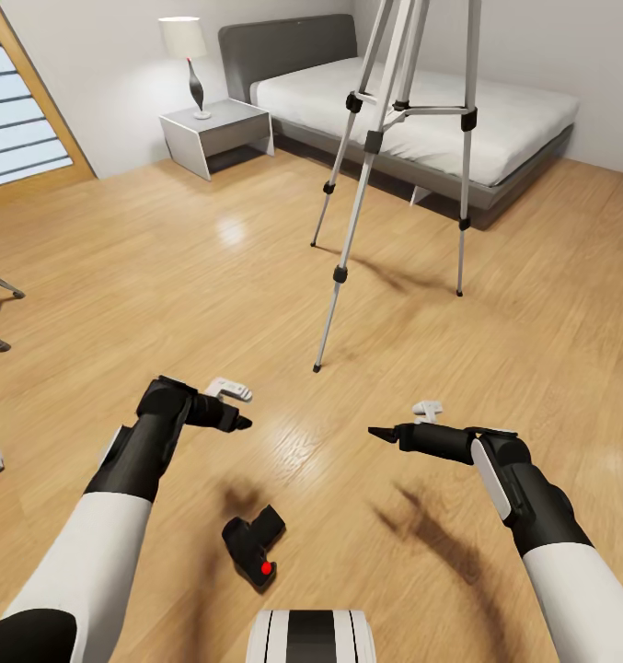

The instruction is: Attach the digital camera to the camera tripod in the bedroom.

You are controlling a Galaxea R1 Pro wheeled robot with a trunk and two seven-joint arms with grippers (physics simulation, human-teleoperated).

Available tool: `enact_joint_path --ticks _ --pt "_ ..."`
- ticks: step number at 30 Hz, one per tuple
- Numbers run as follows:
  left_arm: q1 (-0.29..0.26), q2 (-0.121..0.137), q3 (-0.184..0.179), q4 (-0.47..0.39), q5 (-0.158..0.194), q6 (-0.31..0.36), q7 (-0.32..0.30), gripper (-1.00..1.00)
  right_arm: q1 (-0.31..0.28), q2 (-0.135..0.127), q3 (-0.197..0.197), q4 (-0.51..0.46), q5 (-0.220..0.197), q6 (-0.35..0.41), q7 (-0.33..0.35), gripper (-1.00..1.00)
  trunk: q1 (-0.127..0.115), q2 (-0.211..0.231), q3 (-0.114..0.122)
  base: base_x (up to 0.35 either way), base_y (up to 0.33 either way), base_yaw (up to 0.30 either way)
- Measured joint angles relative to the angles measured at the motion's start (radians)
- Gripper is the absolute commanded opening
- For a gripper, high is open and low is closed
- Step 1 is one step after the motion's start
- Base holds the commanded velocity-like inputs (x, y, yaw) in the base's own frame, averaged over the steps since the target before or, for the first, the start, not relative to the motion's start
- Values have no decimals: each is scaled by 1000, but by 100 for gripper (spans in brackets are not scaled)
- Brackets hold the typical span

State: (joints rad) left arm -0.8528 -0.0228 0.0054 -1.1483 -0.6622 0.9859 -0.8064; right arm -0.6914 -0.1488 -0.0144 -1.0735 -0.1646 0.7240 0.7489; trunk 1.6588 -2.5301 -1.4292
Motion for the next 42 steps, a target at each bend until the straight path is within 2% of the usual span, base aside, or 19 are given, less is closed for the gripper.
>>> enact_joint_path --ticks 5,10,11,12,13,14,17,21,22,23,25,31,33,37,42 --pt "0 -25 0 24 24 2 63 100 0 0 0 0 0 0 0 100 0 0 0 0 0 0" --pt "0 -42 0 87 134 -1 88 100 0 0 -1 0 0 -1 0 100 0 0 0 0 0 0" --pt "0 -43 0 101 160 -2 91 100 0 0 -1 0 0 -1 0 100 0 0 0 0 0 0" --pt "0 -45 -1 131 212 -7 96 100 0 0 0 0 0 -1 0 100 0 0 0 0 0 0" --pt "0 -46 -2 171 338 -38 117 100 0 0 0 0 0 -1 0 100 0 0 0 0 0 0" --pt "0 -46 -2 170 355 -43 124 100 0 0 0 0 0 -1 0 100 0 0 0 0 0 0" --pt "0 -49 -3 167 383 -49 155 100 0 0 0 0 0 -1 0 100 0 0 0 0 0 0" --pt "0 -51 -3 169 402 -52 215 100 0 0 0 0 0 -1 0 100 0 0 0 0 0 0" --pt "0 -53 -3 171 419 -54 278 100 0 0 0 0 0 -1 0 100 0 0 0 0 0 0" --pt "0 -53 -3 176 436 -54 307 100 0 0 1 0 0 -1 0 100 0 0 0 0 0 0" --pt "0 -53 -3 179 448 -54 319 100 0 1 2 0 0 -1 0 100 0 0 0 0 0 0" --pt "0 -50 -3 207 549 -60 394 100 0 1 4 0 0 -1 -1 100 0 0 0 0 0 0" --pt "0 -49 -3 213 574 -64 433 100 0 1 3 0 0 -2 -1 100 1 0 -8 0 0 0" --pt "0 -47 -3 216 587 -66 470 100 0 0 1 0 0 -2 0 100 3 -1 -23 0 0 0" --pt "0 -37 -3 217 593 -69 486 100 0 0 -1 0 0 -2 0 100 5 -3 -42 0 0 0"
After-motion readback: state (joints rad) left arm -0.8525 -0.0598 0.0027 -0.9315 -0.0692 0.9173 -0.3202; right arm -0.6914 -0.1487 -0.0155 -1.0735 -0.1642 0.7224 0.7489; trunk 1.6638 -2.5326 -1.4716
